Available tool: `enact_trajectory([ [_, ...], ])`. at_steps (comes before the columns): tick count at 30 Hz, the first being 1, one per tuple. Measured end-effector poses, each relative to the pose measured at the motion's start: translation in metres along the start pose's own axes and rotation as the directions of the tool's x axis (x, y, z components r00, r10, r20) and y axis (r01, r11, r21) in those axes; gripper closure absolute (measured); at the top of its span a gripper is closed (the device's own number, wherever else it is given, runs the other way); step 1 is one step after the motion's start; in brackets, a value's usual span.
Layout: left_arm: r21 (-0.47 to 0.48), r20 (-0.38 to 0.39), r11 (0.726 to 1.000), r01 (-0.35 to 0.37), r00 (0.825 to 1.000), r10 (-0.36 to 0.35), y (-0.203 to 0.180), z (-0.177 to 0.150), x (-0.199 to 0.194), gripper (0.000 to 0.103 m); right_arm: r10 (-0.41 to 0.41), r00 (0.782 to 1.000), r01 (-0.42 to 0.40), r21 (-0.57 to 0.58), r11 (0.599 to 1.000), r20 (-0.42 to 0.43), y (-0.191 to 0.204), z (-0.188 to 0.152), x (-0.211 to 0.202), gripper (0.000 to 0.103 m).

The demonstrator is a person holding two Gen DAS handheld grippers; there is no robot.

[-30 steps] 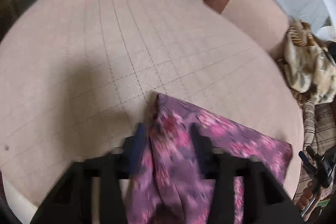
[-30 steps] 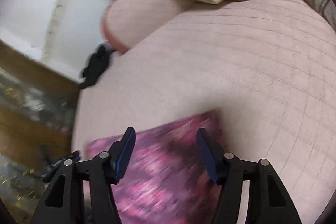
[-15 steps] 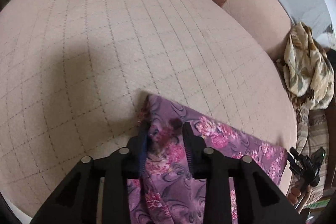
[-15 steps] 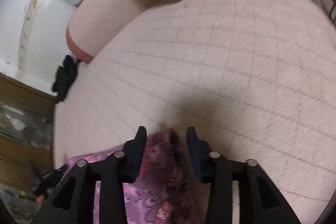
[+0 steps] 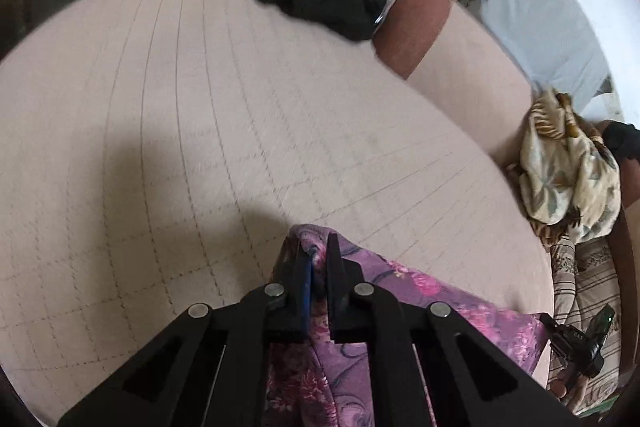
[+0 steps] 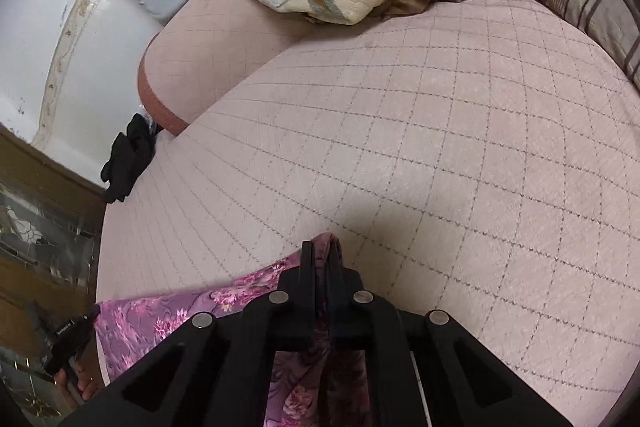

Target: Fold small clothes

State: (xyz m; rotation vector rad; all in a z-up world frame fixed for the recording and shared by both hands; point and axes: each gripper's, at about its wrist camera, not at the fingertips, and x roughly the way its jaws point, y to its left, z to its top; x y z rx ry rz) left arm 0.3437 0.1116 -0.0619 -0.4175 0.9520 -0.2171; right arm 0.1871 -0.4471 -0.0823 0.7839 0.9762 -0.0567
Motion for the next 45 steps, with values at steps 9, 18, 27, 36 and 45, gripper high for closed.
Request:
enact_trajectory([
  [9,0.004,-0.134,0.996,-0.086,0.987,0.086,0.003,-0.006,0.028,0.085,0.002,0.998,0.002,0.062,0.998,-0.071,-0.014,-0.001,0.022,0.073],
  [18,0.069,-0.021,0.993,-0.096,0.995,0.097,0.01,-0.099,-0.073,0.043,0.096,0.994,-0.096,0.007,0.995,-0.056,0.001,-0.113,-0.063,0.046],
  [27,0.03,-0.136,0.999,-0.035,0.99,0.039,0.016,-0.154,-0.07,0.055,-0.002,0.991,0.0,-0.013,1.0,-0.134,0.015,-0.183,-0.073,0.048],
  [36,0.121,-0.175,0.992,-0.023,0.984,0.044,0.0,-0.168,-0.063,0.093,-0.012,0.981,0.019,0.037,0.999,-0.195,0.002,-0.194,-0.064,0.097],
  [45,0.162,-0.159,0.983,-0.086,0.981,0.112,-0.001,-0.174,-0.061,0.09,-0.16,0.979,0.158,-0.025,0.987,-0.128,0.011,-0.19,-0.065,0.097],
])
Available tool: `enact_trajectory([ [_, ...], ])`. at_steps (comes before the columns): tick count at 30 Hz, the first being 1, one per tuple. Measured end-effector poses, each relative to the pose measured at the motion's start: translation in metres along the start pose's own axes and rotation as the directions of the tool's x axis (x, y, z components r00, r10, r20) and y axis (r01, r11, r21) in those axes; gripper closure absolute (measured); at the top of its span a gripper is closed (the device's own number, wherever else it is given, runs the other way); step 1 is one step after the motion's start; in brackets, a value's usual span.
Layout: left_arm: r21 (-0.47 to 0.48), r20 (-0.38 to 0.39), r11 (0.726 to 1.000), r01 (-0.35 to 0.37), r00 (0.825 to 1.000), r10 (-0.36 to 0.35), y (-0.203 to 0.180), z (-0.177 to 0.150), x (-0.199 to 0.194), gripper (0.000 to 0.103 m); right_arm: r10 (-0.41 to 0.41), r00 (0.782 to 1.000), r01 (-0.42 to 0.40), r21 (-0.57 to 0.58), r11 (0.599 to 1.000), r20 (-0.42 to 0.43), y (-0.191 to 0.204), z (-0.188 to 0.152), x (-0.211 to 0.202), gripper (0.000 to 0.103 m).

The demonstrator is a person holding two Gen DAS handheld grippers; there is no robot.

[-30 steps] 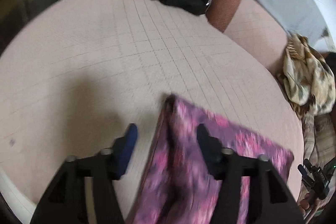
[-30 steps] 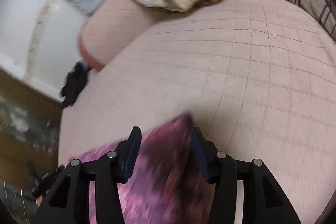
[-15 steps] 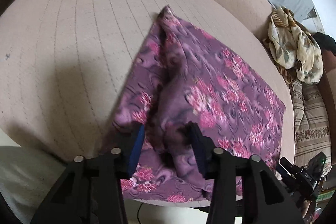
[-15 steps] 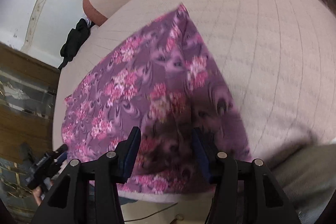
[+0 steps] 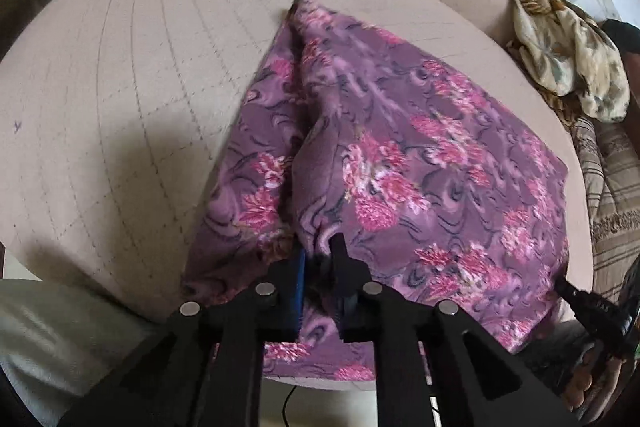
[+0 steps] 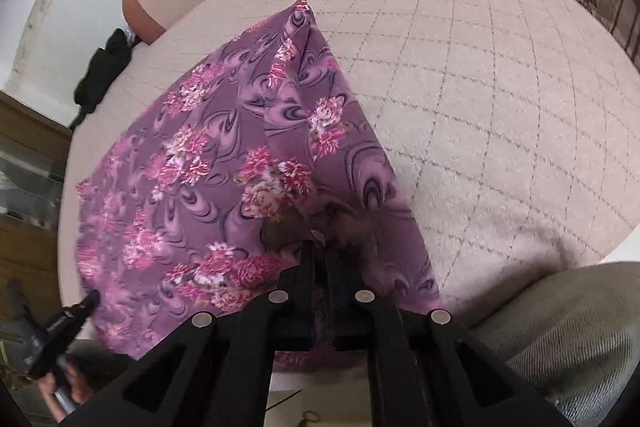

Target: Fold small clothes

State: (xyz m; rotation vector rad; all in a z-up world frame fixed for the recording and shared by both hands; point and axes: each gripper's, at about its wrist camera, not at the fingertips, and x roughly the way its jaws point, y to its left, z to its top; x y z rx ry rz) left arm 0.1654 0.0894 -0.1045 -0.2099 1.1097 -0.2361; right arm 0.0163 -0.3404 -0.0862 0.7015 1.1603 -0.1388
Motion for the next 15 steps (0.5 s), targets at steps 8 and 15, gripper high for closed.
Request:
enact_trajectory([
  [8,-0.186,0.174,0.981,0.058,0.984,-0.025,0.039,0.007,-0.045,0.033,0.185,0.964,-0.159,-0.145,0.977,0.192,0.047,-0.012,-0.071,0.031],
  [15,-0.211,0.075,0.976,0.049,0.997,-0.033,0.058,0.014,-0.016,0.031,0.376,0.926,-0.346,-0.312,0.885,0.036,0.143,-0.011,-0.06,0.029],
])
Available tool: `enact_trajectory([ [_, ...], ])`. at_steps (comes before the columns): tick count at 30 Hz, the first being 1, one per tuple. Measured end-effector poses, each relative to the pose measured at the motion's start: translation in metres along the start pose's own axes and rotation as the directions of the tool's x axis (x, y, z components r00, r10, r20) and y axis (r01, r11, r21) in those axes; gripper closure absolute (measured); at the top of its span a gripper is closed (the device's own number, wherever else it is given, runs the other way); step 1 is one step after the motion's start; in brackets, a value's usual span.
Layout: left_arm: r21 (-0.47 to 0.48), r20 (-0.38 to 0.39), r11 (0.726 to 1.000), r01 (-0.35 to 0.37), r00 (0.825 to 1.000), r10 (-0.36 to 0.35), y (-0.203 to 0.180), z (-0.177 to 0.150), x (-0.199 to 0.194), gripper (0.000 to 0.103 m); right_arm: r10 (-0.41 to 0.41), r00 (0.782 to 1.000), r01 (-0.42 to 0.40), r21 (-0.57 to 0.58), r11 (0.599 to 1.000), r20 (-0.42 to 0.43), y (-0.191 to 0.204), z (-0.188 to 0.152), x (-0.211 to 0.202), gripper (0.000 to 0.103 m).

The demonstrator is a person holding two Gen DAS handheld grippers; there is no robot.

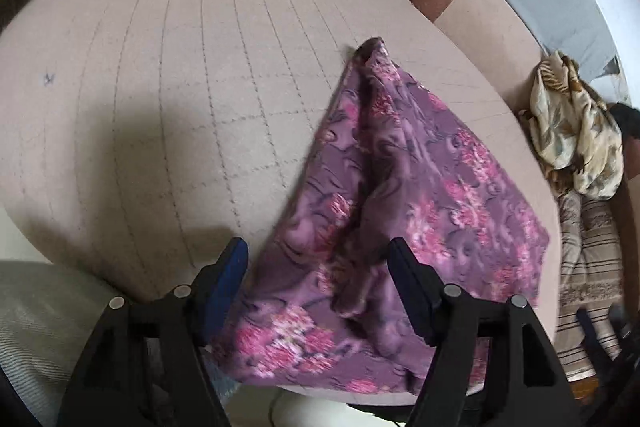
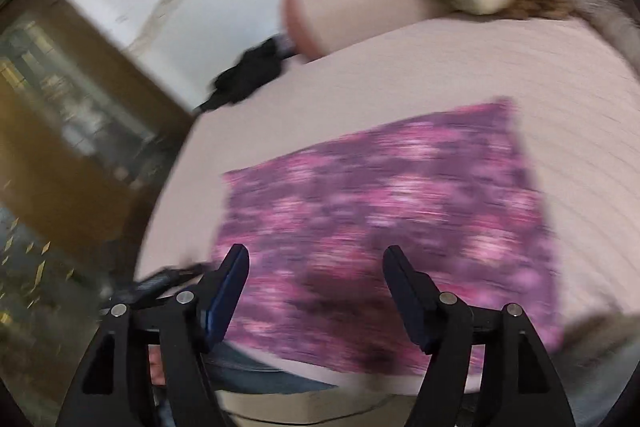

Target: Fold small clothes

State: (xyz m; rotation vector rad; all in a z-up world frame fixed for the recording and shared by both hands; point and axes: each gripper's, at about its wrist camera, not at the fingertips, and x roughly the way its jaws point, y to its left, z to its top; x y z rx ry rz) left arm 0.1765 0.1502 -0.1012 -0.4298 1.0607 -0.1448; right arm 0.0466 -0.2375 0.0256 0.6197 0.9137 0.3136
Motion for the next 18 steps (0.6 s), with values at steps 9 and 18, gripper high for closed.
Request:
enact_trajectory([
  [9,0.027,-0.063,0.999,0.024,0.998,-0.022,-0.001,-0.006,0.015,0.02,0.125,0.952,-0.121,0.03,0.992,-0.281,0.059,0.035,0.135,0.029],
  [18,-0.01,-0.139,0.994,0.109,0.984,-0.109,-0.002,-0.016,0.02,0.038,0.087,0.888,-0.124,-0.052,0.991,-0.451,0.099,0.037,0.197,0.029],
])
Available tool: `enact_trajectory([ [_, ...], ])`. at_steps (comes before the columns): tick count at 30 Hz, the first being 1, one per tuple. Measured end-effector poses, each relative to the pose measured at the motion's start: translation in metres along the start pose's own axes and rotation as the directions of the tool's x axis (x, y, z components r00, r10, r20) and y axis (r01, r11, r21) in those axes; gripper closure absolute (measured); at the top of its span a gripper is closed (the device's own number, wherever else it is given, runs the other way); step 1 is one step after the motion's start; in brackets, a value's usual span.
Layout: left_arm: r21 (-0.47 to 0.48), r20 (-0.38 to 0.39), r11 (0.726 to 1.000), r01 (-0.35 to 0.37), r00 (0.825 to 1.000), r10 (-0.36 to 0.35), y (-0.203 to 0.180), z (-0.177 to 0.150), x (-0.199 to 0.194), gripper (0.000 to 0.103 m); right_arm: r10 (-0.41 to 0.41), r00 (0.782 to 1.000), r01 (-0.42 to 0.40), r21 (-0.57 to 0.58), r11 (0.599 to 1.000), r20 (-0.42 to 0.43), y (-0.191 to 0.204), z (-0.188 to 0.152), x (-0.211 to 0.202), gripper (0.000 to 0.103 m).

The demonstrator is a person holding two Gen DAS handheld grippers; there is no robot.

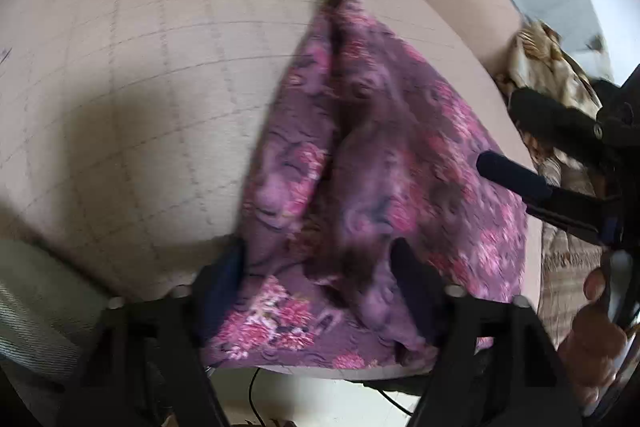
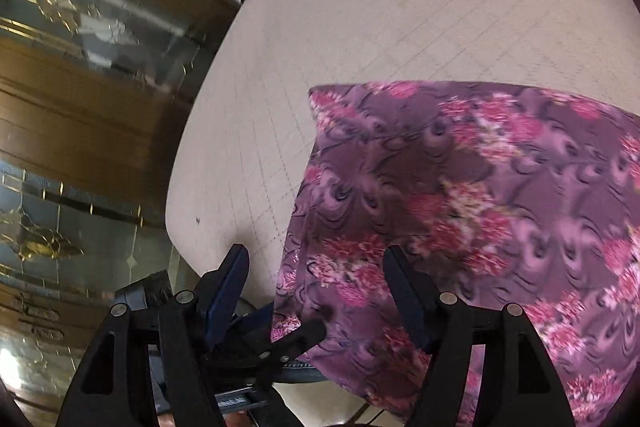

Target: Fold small clothes

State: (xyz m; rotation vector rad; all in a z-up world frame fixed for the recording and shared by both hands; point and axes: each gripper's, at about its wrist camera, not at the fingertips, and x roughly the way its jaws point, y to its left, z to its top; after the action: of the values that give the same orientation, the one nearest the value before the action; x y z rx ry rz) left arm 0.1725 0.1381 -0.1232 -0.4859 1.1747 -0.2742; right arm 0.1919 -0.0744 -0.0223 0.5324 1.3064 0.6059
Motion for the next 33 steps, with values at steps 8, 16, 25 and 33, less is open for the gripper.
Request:
enact_trajectory([
  [8,-0.15,-0.014,0.976,0.158,0.987,-0.162,0.022,0.003,0.004,0.086,-0.11,0.979,0.117,0.033,0.993,-0.173,0.023,0.024,0.051,0.029],
  [16,-0.098,0.059,0.976,0.197,0.98,-0.192,0.008,0.0,-0.014,0.093,-0.192,0.929,0.199,-0.011,0.98,-0.317,0.036,0.032,0.106,0.027],
  [25,0.074,0.141,0.989,0.13,0.98,-0.14,-0.025,-0.011,-0.033,0.094,-0.35,0.885,0.321,-0.143,0.936,-0.307,0.035,0.036,0.117,0.086],
  [33,0.259,0.167,0.958,0.121,0.972,-0.168,-0.076,-0.036,-0.067,0.094,-0.027,1.0,0.027,-0.009,1.0,-0.011,0.004,0.007,0.024,0.089],
])
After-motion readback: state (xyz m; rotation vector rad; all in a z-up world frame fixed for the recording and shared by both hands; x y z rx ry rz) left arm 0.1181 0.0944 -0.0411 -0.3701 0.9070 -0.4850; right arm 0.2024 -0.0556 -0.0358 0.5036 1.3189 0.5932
